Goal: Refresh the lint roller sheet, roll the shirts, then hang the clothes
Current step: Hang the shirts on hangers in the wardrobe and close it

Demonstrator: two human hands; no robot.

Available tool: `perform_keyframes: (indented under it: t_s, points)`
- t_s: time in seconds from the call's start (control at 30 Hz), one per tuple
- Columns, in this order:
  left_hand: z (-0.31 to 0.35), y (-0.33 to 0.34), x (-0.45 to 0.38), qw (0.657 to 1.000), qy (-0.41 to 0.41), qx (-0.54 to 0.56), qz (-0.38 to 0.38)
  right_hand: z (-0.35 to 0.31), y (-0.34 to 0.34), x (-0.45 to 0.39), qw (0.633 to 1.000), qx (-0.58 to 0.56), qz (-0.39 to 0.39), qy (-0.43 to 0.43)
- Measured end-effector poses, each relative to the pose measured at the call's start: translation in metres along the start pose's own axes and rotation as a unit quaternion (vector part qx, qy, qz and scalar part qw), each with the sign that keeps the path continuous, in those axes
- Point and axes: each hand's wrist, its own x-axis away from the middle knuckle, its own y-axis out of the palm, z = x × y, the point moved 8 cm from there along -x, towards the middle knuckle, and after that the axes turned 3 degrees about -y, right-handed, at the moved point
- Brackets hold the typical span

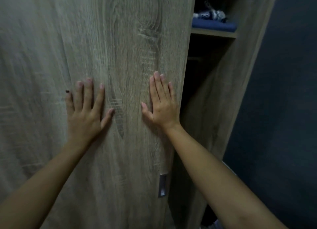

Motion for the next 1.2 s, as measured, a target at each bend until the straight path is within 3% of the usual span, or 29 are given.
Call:
perform_keyframes:
  t_s: [0.2,0.53,0.93,1.2]
  points:
    - [0.065,0.007,-0.012,1.0,0.004,0.001,0.014,0.056,-0.004,0.022,0.998,-0.012,-0.006,0.061]
    - [0.145,0.018,-0.027,1.0,0.003,0.014,0.004,0.131,-0.012,0.048,0.994,-0.016,-0.046,0.093]
    - [0.199,0.023,-0.037,1.0,0.021,0.001,0.023,0.181,-0.024,0.063,0.993,-0.013,-0.063,0.1]
    - [0.201,0.025,-0.038,1.0,0.009,-0.002,0.013,0.183,-0.02,0.064,0.994,-0.012,-0.059,0.092]
